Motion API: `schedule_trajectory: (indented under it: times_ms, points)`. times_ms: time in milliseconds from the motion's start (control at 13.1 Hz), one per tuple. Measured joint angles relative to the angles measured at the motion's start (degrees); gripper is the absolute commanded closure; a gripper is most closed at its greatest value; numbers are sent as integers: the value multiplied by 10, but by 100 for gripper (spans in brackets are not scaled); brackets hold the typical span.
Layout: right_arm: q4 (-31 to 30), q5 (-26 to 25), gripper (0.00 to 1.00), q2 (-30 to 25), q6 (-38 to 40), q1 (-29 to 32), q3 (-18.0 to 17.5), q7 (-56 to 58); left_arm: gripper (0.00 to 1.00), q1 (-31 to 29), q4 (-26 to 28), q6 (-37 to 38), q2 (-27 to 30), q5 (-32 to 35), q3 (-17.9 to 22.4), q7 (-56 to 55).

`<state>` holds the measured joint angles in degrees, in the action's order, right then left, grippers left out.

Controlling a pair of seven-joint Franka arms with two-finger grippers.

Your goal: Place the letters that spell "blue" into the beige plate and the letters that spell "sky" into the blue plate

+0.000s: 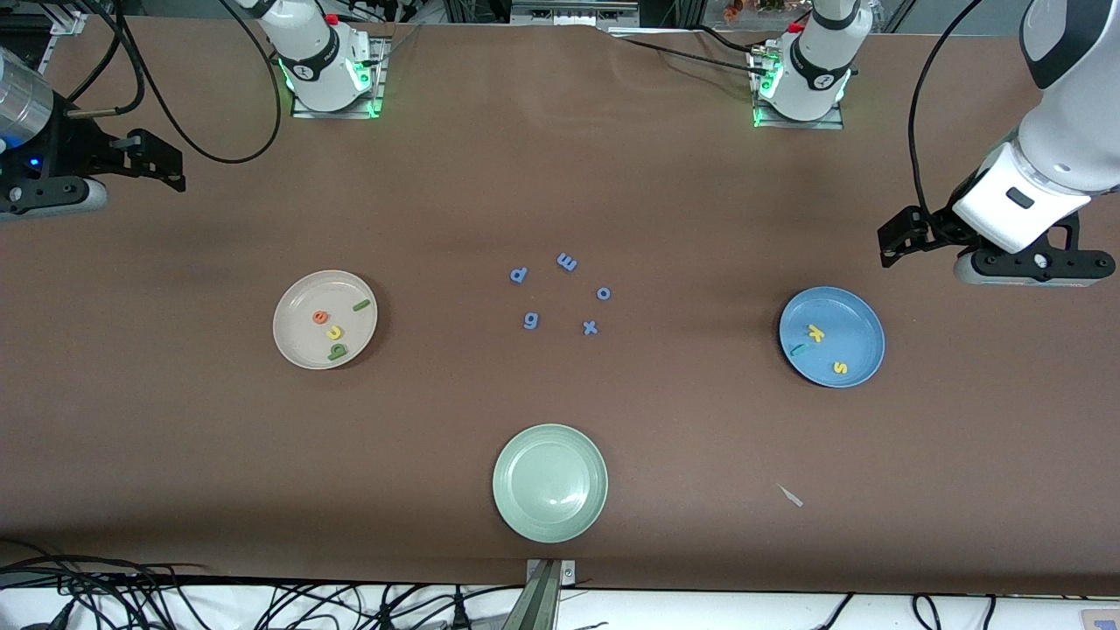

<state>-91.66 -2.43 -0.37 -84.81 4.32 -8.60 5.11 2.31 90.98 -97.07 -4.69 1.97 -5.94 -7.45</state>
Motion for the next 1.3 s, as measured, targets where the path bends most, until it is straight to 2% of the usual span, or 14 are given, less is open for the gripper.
schedule_trajectory:
  times_ms: [306, 535, 1300]
  points:
    - [0, 0, 0, 0, -1, 0, -1, -1, 0, 0, 32, 3, 30, 6, 0, 1]
    - [0, 0, 0, 0, -1, 0, -1, -1, 0, 0, 32, 3, 32, 27, -1, 1]
    - [0, 0, 0, 0, -1, -1, -1, 0, 0, 0, 24, 11, 33, 12, -2, 3]
